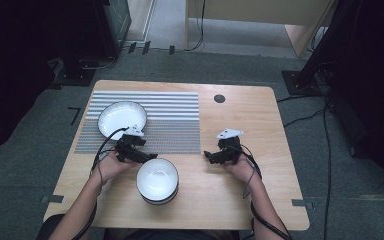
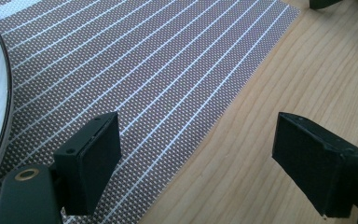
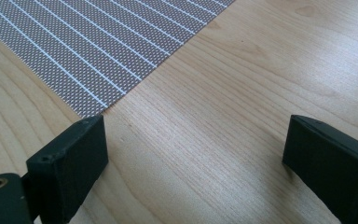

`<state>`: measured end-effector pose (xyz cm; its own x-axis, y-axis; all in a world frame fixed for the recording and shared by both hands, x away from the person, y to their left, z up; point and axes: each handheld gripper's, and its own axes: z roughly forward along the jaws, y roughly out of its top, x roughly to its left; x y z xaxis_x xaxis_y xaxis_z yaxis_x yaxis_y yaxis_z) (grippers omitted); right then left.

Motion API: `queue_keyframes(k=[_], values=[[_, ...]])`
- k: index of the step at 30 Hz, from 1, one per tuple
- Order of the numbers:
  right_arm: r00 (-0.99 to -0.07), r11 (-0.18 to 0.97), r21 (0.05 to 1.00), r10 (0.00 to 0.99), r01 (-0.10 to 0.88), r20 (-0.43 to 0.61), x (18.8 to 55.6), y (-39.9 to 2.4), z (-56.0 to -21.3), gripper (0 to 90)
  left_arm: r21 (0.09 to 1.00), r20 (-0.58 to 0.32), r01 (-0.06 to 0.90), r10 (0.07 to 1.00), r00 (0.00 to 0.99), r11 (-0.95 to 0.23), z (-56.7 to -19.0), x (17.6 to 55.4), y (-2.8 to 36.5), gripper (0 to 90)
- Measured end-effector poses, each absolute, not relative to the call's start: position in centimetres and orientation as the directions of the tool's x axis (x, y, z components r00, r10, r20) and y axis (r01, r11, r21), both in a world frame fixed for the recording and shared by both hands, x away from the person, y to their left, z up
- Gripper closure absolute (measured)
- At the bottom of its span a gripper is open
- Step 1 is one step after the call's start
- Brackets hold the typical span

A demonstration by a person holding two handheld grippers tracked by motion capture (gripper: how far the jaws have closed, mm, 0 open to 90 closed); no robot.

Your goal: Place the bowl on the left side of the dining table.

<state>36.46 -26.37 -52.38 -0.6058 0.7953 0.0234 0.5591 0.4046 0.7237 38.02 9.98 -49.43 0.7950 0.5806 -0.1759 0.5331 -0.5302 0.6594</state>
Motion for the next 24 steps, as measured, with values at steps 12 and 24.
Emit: queue_keyframes(k=[12, 24], values=[[-0.606, 0.404, 0.724, 0.795, 0.559, 0.024, 36.5, -26.4, -52.4, 6.0, 0.650, -0.221, 0.555, 0.570, 0.792, -0.520, -48.7, 37.8, 10.2, 15.2], [-0.605, 0.404, 0.724, 0.796, 0.559, 0.024, 36.5, -26.4, -52.4, 6.0, 0.647, -0.222, 0.559, 0.573, 0.789, -0.518, -47.9, 37.4, 10.5, 24.3]])
